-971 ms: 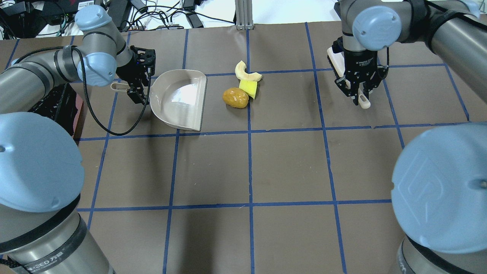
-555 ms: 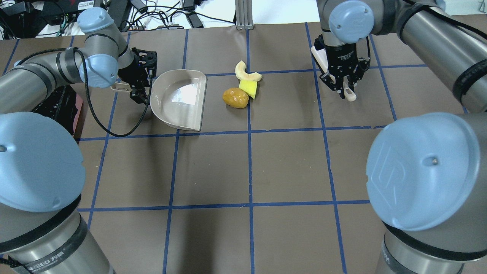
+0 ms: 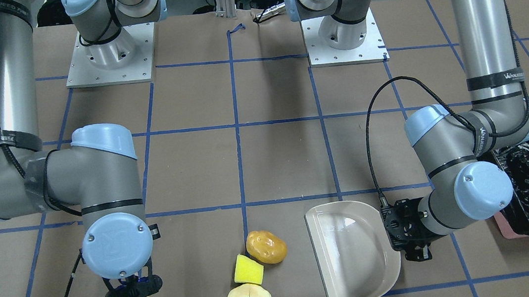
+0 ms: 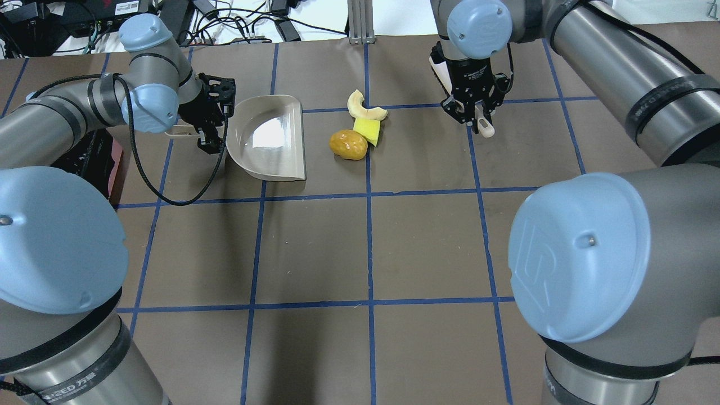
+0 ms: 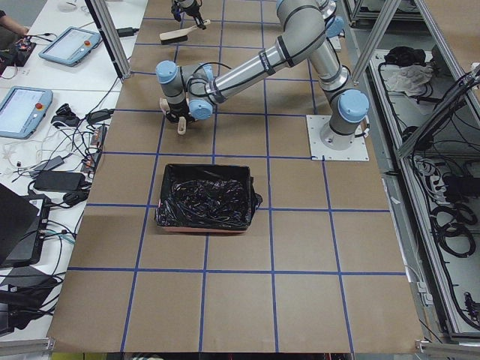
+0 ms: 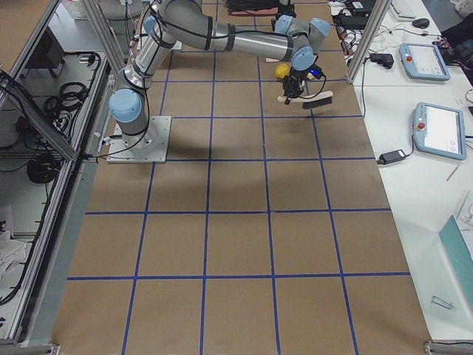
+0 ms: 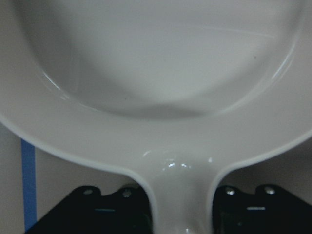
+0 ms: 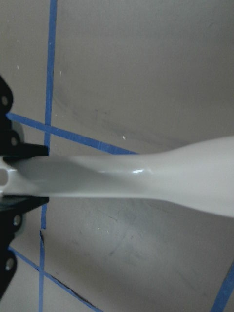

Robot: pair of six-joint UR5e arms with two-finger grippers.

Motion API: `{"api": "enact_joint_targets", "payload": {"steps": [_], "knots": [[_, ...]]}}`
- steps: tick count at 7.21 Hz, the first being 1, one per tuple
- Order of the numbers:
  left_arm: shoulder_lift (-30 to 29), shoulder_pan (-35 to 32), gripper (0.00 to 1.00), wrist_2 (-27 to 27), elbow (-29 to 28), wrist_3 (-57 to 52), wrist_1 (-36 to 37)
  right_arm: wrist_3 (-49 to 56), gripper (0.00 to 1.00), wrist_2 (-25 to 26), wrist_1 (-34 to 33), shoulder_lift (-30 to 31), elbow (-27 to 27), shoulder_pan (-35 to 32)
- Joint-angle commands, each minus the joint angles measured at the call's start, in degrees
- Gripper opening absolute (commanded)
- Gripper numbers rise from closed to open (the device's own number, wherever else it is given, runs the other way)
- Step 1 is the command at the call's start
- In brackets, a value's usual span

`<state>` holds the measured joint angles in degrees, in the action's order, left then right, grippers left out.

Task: Sweep and dump trash into bin
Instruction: 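Lift the brush with the right gripper and carry it toward the potato and sponge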

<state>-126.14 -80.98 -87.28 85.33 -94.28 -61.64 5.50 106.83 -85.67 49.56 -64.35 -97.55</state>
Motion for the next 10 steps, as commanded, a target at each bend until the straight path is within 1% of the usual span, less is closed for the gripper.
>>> {"api": "enact_joint_targets", "payload": {"steps": [1,2,5,7,8,10], "knots": [[-0.1,-0.1,0.04,0.0,0.0,0.1,0.0,-0.5,0.00,-0.3,0.0,-1.0,0.7,-2.6],[0.0,-0.1,0.01,0.0,0.0,0.0,-0.1,-0.5,0.00,0.4,0.1,-1.0,0.7,-4.4],[-0.2,-0.1,0.00,0.0,0.0,-0.3,-0.1,-1.4,0.00,0.3,0.3,-1.7,0.7,-6.9],[-0.2,-0.1,0.00,0.0,0.0,-0.8,-0.1,-5.9,0.00,-1.5,2.0,-1.7,0.5,-7.7],[-0.2,-0.1,0.00,0.0,0.0,-0.8,-0.1,-8.9,0.00,-3.5,2.9,-1.8,0.4,-8.0],[-0.2,-0.1,0.00,0.0,0.0,-0.7,-0.1,-11.0,0.00,-4.7,3.9,-1.7,0.3,-8.6]]}}
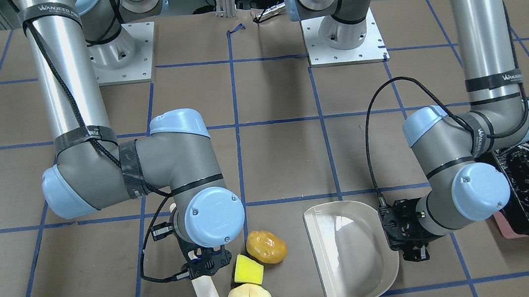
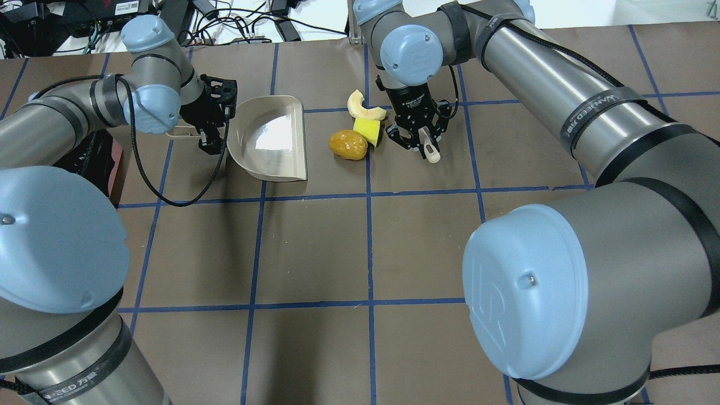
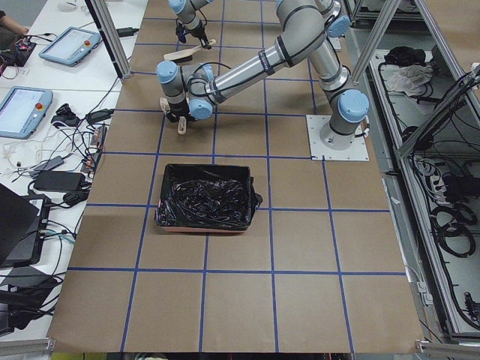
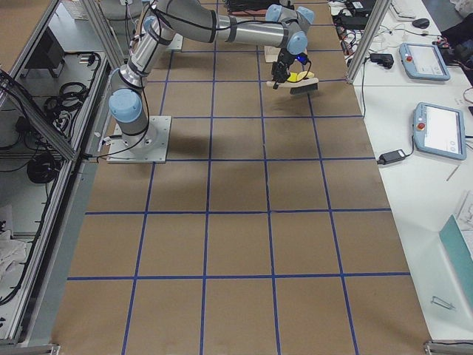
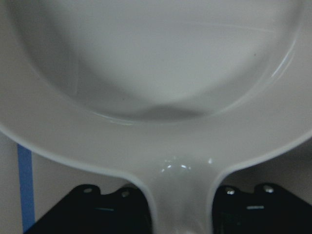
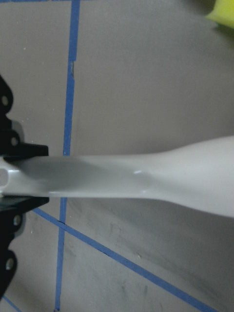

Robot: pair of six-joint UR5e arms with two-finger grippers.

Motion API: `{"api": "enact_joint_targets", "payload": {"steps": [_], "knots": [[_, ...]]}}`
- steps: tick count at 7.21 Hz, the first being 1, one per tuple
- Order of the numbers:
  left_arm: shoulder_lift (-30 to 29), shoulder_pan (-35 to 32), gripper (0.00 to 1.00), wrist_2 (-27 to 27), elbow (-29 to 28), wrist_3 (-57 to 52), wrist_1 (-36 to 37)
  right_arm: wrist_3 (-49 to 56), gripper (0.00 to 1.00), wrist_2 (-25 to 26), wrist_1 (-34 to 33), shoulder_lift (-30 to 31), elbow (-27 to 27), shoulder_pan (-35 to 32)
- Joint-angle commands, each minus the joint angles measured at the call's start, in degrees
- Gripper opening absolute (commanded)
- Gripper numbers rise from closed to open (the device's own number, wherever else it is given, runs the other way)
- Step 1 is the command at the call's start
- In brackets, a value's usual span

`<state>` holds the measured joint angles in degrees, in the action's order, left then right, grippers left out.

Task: Sweep and dump trash into bin
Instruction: 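Lift the brush with the right gripper and carry it toward the potato and sponge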

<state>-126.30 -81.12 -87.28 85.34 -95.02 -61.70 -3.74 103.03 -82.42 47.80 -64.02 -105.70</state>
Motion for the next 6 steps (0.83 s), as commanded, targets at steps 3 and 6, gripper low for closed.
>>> {"api": "enact_joint_targets", "payload": {"steps": [3,6], "knots": [[0.0,0.0,0.00,0.0,-0.1,0.0,0.0,-4.2,0.00,-2.7,0.8,-0.1,-0.1,-2.0],[0.0,-0.1,0.00,0.0,0.0,0.4,-0.1,-8.8,0.00,-5.6,0.8,-0.1,-0.1,-3.7]]}}
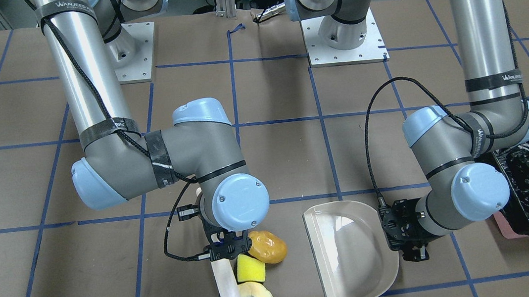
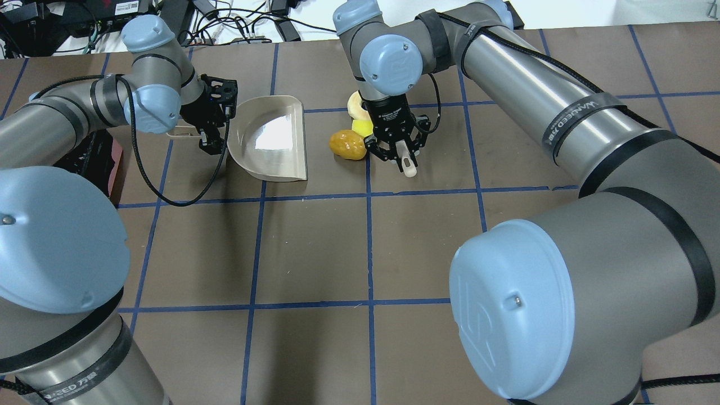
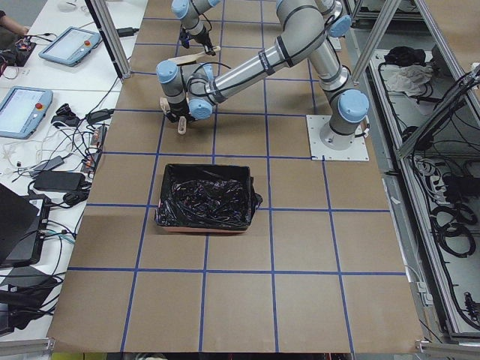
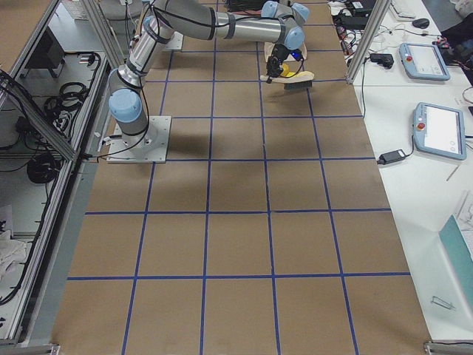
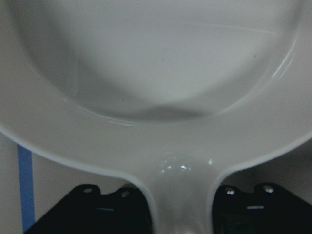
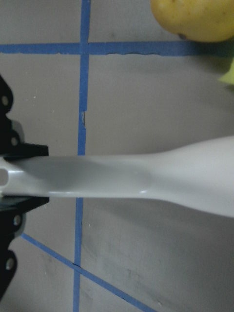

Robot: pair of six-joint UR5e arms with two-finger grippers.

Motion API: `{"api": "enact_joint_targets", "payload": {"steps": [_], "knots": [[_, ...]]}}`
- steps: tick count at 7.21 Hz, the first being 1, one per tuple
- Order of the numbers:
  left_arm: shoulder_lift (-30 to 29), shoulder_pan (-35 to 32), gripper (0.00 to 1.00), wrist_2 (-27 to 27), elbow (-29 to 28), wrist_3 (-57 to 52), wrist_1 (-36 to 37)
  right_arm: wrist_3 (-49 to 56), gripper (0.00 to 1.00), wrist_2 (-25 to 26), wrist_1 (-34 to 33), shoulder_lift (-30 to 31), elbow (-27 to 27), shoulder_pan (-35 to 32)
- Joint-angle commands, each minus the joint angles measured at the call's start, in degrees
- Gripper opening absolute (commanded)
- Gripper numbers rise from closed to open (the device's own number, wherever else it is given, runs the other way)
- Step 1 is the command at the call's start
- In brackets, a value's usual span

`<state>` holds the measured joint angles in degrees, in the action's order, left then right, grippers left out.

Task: Sweep and dump trash into bin
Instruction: 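Sweep the potato and sponge with the brush toward the dustpan held by the left gripper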

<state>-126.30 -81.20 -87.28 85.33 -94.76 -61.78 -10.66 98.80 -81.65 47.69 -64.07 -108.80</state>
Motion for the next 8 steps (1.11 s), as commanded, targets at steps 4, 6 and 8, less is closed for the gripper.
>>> {"api": "enact_joint_targets", "payload": {"steps": [4,6,8], "knots": [[-0.1,-0.3,0.00,0.1,0.0,0.2,0.0,-9.0,0.00,-6.0,-0.1,-0.8,0.0,-2.6],[-0.1,-0.4,0.00,0.1,0.0,0.3,0.0,-11.4,0.00,-6.5,-0.2,-0.8,0.0,-3.3],[-0.2,-0.4,0.00,0.1,0.0,0.3,0.0,-12.3,0.00,-7.6,-0.6,-1.0,0.0,-3.9]]}}
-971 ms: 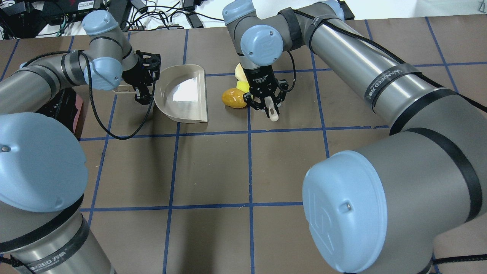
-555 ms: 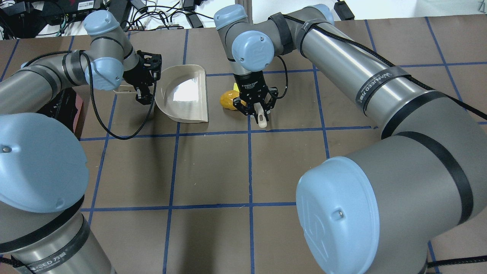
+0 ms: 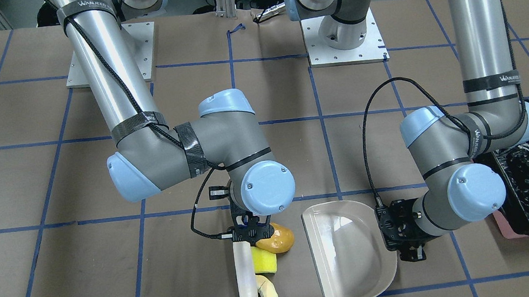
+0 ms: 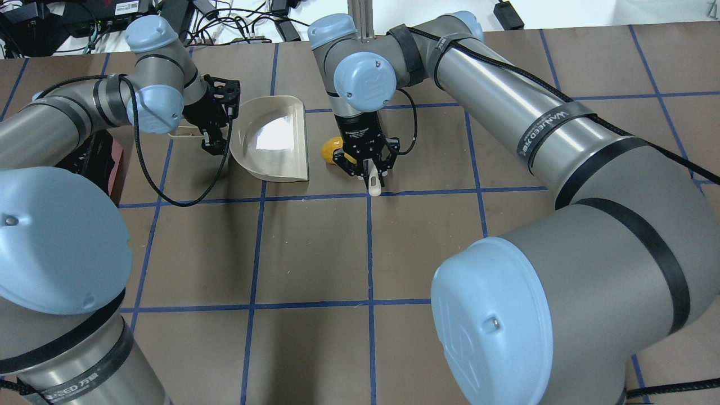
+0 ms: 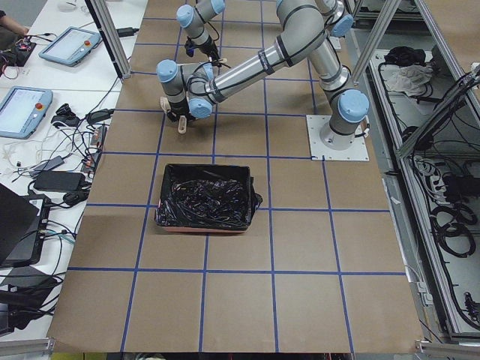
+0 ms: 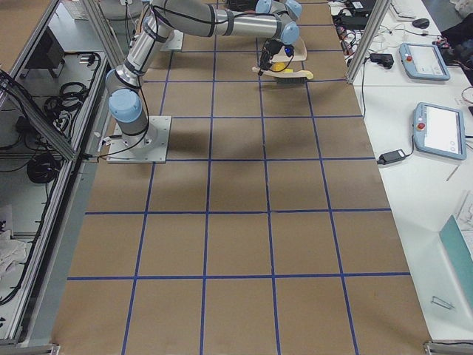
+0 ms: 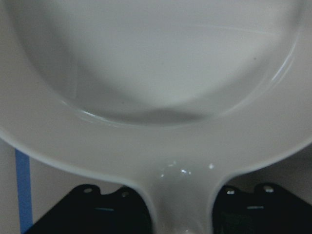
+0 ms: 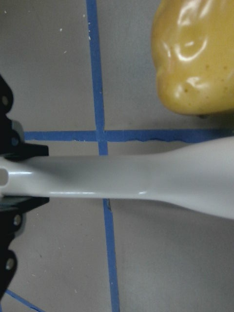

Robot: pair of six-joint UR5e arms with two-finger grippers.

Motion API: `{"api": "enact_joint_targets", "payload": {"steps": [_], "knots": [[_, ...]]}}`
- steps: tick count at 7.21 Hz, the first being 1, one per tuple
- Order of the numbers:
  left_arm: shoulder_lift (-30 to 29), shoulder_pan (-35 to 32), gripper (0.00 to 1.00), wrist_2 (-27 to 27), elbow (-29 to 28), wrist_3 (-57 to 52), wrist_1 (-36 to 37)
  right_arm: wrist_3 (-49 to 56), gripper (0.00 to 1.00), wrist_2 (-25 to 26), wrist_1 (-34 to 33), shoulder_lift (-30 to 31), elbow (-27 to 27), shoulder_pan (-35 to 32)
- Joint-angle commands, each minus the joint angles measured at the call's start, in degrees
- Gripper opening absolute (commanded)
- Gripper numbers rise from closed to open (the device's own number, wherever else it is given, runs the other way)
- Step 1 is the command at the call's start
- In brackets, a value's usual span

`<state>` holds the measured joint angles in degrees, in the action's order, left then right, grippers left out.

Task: Sweep and dump trash into bin
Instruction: 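Sweep the potato and sponge with the brush toward the dustpan held by the left gripper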

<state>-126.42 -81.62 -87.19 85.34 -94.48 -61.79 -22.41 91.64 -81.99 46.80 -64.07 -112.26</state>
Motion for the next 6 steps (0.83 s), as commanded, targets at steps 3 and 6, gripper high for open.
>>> {"api": "enact_joint_targets", "payload": {"steps": [3,6], "knots": [[-0.1,0.0,0.00,0.0,0.0,0.0,0.0,-0.9,0.00,-0.4,-1.0,-0.1,0.0,-1.8],[-0.1,0.0,0.00,0.0,0.0,-0.1,0.0,-3.3,0.00,-1.6,-1.4,-0.7,0.0,-3.2]]}}
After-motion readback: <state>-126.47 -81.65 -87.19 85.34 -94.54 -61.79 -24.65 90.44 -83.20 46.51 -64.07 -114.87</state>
